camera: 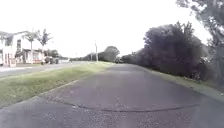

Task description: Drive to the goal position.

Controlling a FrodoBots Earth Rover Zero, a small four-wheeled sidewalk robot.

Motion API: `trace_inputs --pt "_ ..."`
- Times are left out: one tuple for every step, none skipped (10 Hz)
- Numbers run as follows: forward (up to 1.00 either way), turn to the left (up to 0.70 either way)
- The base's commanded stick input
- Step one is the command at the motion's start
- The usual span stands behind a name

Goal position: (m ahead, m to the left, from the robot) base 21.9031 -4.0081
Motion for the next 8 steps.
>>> trace_inputs --pt "0.06 0.00" --pt "0.05 0.00" --pt "0.05 0.00" --pt "0.06 0.00" --pt "0.06 0.00" --pt "0.05 0.00" --pt "0.05 0.00" --pt "0.05 0.00"
